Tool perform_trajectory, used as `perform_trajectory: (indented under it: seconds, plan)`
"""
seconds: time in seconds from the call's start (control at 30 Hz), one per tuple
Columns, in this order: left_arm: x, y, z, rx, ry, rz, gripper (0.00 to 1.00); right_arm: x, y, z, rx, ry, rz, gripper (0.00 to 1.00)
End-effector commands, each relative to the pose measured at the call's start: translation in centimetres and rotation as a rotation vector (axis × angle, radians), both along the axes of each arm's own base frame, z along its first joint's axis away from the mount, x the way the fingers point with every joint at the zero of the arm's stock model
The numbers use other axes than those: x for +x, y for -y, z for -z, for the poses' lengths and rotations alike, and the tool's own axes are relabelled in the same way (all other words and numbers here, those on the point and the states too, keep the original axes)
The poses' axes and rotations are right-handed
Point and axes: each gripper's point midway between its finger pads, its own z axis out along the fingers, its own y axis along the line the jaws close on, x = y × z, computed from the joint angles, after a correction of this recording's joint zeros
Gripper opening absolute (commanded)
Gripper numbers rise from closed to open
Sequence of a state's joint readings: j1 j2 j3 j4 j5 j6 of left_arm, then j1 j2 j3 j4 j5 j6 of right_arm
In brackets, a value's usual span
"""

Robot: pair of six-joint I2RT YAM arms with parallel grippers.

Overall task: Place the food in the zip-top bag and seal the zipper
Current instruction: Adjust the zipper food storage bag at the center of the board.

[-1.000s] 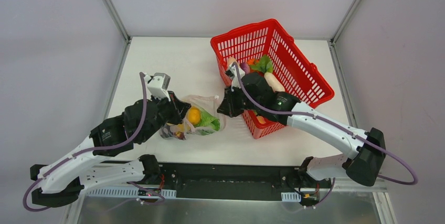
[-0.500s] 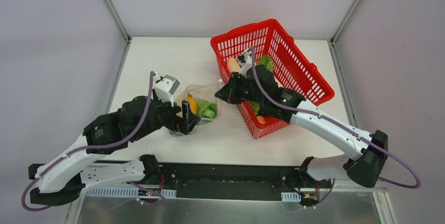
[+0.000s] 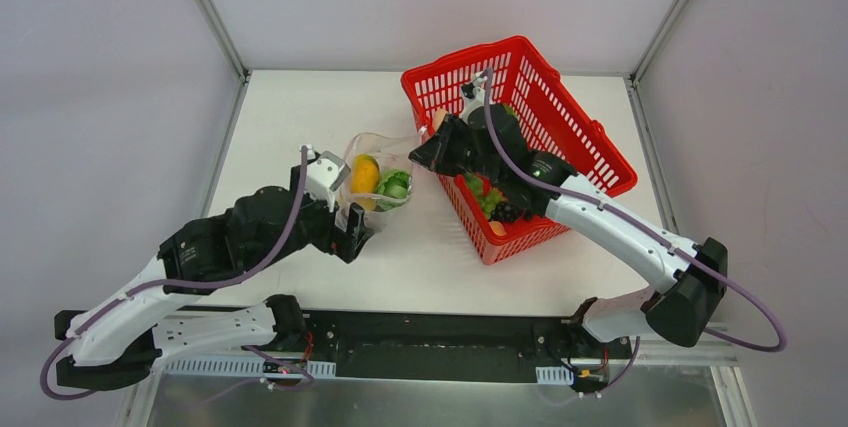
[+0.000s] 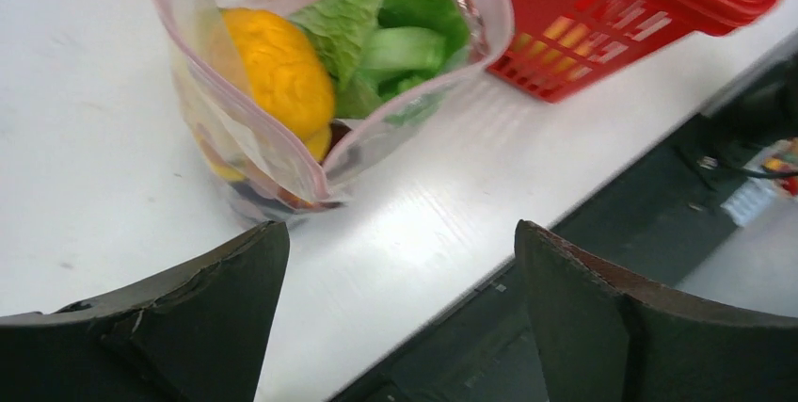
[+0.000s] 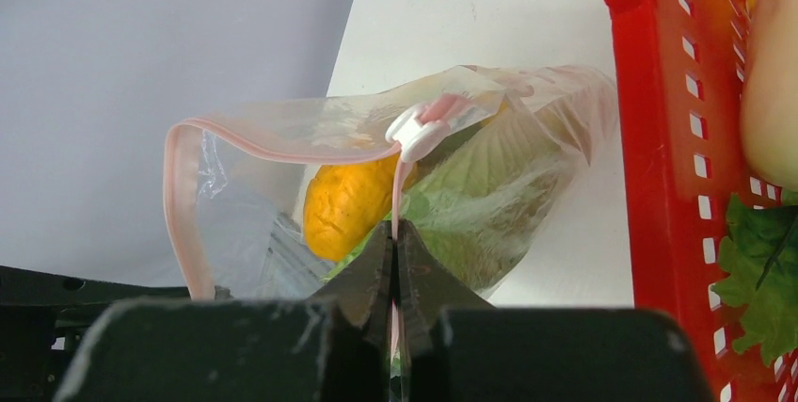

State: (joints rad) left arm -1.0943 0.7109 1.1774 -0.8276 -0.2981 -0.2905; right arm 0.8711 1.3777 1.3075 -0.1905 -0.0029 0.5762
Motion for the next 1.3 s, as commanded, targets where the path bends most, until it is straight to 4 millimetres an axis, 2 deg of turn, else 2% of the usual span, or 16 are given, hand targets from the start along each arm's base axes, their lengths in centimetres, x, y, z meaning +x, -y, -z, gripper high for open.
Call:
perform_trajectory:
  seconds: [0.0,0.1,0.27,0.4,0.63,0.73,0.83,0.87,0.97,1.07,1.2,1.27]
  plan:
    - [3.1,-2.1,-0.3,0.141,0.176,-0.117,0.91,0.8,-0.3,-4.0,0.090,0.055,0.012,0.00]
    - [4.2,-2.5,0.2,0.199,0.270,-0.130,0.93,0.5,-0.4,-3.9,0.090,0.051,-0.013,0.00]
    - [4.5,-0.2,1.1,0.221,0.399,0.015,0.94,0.6,-0.3,-4.0,0.091,0.053,-0.017,0.00]
    - [5.1,0.7,1.0,0.186,0.500,0.028,0.87,0.5,-0.3,-4.1,0.098,0.052,-0.026,0.00]
    - [6.0,0.6,1.1,0.200,0.568,-0.012,0.65,0.4,-0.1,-4.1,0.103,0.057,-0.027,0.00]
    - [5.9,0.6,0.7,0.173,0.577,-0.011,0.48,0.4,0.0,-4.0,0.102,0.055,-0.027,0.00]
    - [5.6,0.5,0.4,0.127,0.570,-0.015,0.24,0.5,0.0,-3.9,0.101,0.052,-0.029,0.00]
    - [5.4,0.3,0.3,0.112,0.567,-0.021,0.19,0.4,0.0,-3.8,0.099,0.050,-0.030,0.00]
    - [5.3,-0.2,0.3,0.099,0.561,-0.033,0.12,0.5,0.1,-3.7,0.099,0.047,-0.030,0.00]
    - [5.1,-0.8,0.3,0.094,0.549,-0.049,0.00,0.5,0.1,-3.5,0.095,0.044,-0.028,0.00]
    - [4.9,-1.4,0.0,0.095,0.535,-0.057,0.00,0.5,0.4,-3.5,0.098,0.047,-0.019,0.00]
    - [4.6,-1.8,-0.4,0.090,0.524,-0.055,0.00,0.3,0.7,-4.4,0.121,0.063,-0.023,0.00]
